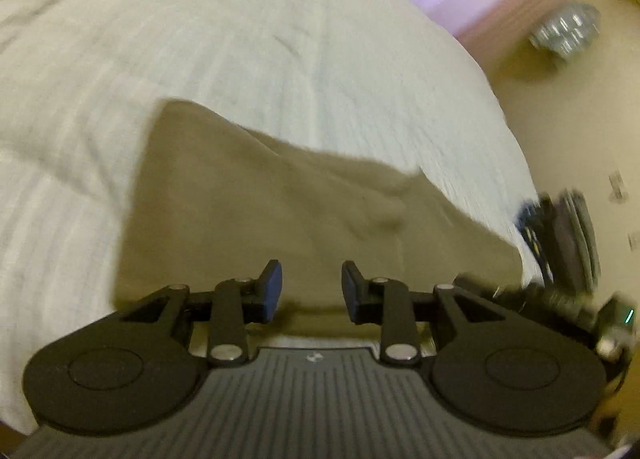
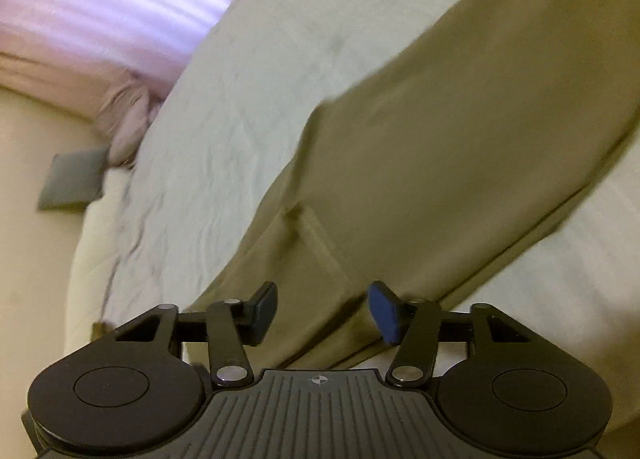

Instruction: Fold clothes

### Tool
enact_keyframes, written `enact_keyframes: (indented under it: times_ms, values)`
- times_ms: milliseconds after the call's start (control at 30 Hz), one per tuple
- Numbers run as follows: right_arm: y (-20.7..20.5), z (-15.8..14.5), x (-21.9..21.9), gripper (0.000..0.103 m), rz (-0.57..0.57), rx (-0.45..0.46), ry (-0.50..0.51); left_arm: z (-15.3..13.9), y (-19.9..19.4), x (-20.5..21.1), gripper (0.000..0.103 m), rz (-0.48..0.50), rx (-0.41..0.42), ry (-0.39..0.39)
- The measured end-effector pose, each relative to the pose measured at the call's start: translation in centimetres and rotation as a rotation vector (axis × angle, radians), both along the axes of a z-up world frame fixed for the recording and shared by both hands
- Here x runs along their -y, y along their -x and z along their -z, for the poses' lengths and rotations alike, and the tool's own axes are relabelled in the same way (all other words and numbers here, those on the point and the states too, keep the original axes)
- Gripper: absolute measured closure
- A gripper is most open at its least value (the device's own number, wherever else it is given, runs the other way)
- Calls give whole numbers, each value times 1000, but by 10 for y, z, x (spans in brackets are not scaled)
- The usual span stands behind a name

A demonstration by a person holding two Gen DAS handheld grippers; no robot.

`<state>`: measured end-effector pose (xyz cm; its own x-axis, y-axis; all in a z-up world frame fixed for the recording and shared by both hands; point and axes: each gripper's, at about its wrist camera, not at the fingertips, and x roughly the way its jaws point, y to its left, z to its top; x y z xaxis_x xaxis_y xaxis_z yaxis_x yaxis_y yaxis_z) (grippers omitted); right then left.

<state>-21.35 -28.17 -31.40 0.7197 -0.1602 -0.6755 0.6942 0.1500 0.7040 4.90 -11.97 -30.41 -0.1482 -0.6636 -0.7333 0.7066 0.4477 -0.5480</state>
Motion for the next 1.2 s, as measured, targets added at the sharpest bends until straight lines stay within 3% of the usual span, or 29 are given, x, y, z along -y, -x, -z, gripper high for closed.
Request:
enact_keyframes:
  times_ms: [200,300,433,467,500,600,700,800,900,1033,1200]
  values:
    - [-22,26,-2,49,33,-16,-72,-2,-26,-13,77,-62,-20,-12]
    - [-25,35,5,69,62,-2,-92,3,-27,-14,77,-60,-37,-23]
    - [-23,45,10,71,107,37,-113,6,-25,-11,77,-59,-59,-22]
    - [-24,46,10,81,109,49,-108,6,-25,-12,77,-57,-59,-18]
    - [-25,45,10,99,99,53,-93,5,-26,-10,77,-54,-58,-12]
    - [-27,26,9,99,53,51,11,1,-27,-5,77,-47,-54,6]
    - [-21,-12,7,99,13,8,205,-5,-29,1,77,-39,-52,34]
    - [0,-53,9,99,20,-71,404,-15,-30,12,77,-19,-52,77]
    - [32,-69,23,99,81,-182,493,-15,-25,25,77,9,-42,80]
    - [64,-46,49,99,162,-298,414,-6,-7,46,77,49,-27,53]
    - [83,-29,65,99,210,-280,332,2,14,59,77,98,-14,16]
